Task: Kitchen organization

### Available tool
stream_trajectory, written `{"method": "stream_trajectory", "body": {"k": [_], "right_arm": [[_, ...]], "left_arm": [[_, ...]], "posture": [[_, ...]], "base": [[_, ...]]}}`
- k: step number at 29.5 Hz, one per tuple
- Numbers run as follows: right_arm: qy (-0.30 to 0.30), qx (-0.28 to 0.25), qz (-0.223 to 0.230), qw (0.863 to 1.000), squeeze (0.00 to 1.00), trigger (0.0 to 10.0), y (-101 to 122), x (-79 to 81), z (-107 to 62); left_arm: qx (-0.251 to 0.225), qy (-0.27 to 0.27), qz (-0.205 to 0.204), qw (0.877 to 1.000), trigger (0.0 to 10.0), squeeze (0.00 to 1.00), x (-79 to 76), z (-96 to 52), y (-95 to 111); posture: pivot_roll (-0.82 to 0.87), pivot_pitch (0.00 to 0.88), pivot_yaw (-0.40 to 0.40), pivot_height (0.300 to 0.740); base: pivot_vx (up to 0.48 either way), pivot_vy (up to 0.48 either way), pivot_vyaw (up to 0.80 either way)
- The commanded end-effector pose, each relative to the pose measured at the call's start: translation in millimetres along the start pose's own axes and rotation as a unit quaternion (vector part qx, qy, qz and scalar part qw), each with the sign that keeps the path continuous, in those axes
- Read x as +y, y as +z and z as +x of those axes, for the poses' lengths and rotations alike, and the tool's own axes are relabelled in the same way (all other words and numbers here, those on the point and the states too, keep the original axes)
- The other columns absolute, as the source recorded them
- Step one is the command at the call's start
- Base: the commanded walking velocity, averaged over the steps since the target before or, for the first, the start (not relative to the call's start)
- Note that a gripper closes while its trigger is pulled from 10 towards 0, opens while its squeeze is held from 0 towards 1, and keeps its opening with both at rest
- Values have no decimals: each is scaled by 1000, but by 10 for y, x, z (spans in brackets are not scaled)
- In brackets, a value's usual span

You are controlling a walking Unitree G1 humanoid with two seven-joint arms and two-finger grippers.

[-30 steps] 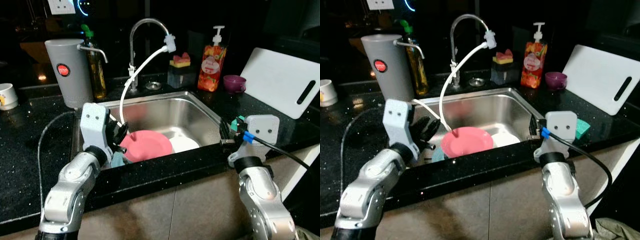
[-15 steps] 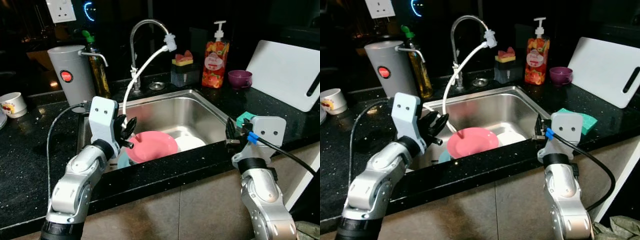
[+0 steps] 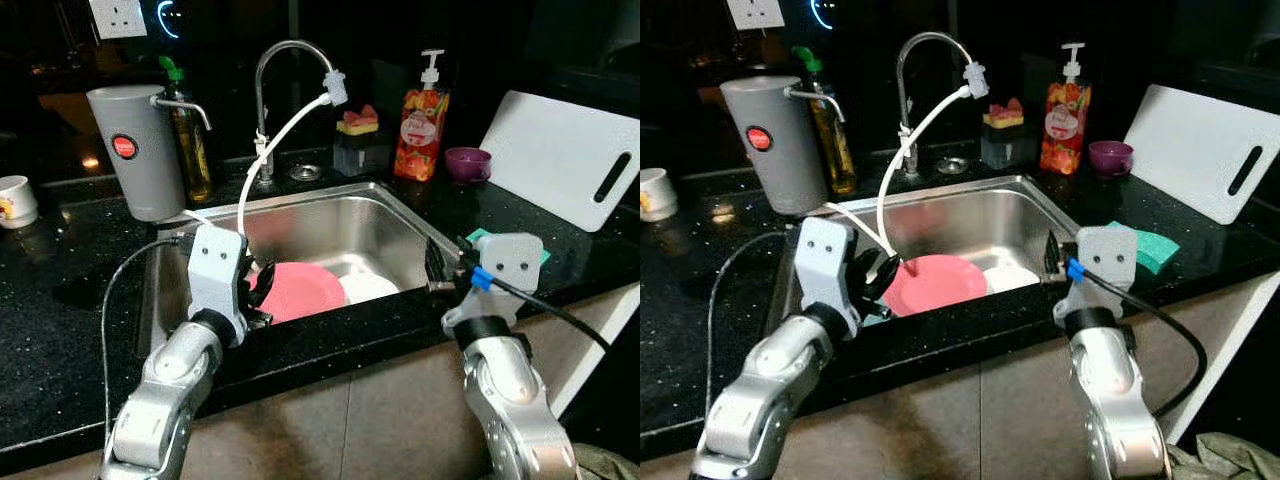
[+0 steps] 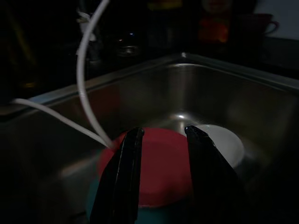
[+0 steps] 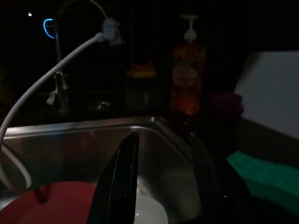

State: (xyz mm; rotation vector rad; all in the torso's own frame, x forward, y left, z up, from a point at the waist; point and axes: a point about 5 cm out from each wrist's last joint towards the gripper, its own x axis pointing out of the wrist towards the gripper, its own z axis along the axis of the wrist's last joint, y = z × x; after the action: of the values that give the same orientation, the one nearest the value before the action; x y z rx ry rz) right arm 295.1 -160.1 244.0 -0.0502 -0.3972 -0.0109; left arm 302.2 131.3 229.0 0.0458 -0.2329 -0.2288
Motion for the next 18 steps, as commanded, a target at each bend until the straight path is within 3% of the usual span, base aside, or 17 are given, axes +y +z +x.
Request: {"method": "stream_trajectory", "body": {"k": [1,18], "right_arm": [[8,6,9,1000,0,10000,-44,33,20],[23,16,26,999,0,10000,-126,142,71]], "left_arm": [[-3,23,8,1000,10000,0,73,-41,-10],[-23,65,29,997,10000,0,207,-85,96]], "posture": [[90,70,-26,740],[134,85,-81,740]], "base": [[0,0,0],[0,0,0]]}}
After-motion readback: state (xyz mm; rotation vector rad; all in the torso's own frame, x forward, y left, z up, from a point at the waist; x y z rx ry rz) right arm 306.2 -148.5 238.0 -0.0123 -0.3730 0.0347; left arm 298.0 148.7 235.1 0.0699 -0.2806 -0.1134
